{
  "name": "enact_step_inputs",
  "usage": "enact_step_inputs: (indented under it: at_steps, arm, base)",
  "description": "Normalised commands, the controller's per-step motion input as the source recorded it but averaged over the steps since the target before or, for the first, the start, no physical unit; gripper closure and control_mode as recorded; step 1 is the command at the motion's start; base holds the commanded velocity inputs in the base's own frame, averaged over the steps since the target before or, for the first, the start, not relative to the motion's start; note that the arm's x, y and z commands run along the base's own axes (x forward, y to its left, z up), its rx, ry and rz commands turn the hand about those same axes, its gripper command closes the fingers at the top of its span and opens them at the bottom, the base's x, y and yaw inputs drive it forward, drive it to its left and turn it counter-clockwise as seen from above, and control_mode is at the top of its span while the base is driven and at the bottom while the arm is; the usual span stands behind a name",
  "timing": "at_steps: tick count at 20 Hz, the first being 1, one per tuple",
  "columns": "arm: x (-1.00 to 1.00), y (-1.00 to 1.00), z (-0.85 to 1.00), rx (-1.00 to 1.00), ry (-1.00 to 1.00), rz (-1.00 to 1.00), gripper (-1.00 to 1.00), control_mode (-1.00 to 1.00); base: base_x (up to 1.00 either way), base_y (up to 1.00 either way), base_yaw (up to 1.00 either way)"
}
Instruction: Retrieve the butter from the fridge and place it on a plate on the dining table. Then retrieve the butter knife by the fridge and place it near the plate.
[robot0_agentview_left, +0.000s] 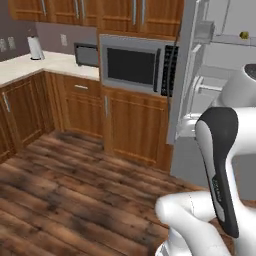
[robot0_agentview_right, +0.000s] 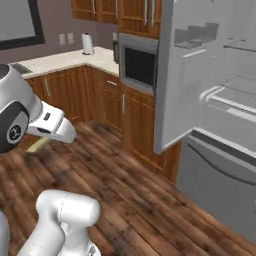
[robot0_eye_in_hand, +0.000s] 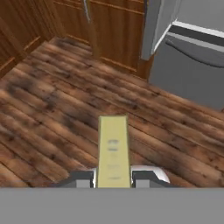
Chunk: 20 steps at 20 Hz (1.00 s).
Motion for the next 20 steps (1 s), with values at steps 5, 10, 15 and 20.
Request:
enact_step_inputs:
  at_steps: [5, 10, 15, 20]
  arm:
    - [0.0, 0.0, 0.0, 0.0, 0.0, 0.0, 1.0, 1.0]
    - [0.0, 0.0, 0.0, 0.0, 0.0, 0.0, 1.0, 1.0]
    - [0.0, 0.0, 0.0, 0.0, 0.0, 0.0, 1.0, 1.0]
    - [0.0, 0.0, 0.0, 0.0, 0.0, 0.0, 1.0, 1.0]
  base:
    - [-0.48, 0.0, 1.0]
    - [-0.25, 0.0, 1.0]
    - [-0.06, 0.0, 0.97]
    - [0.0, 0.0, 0.91]
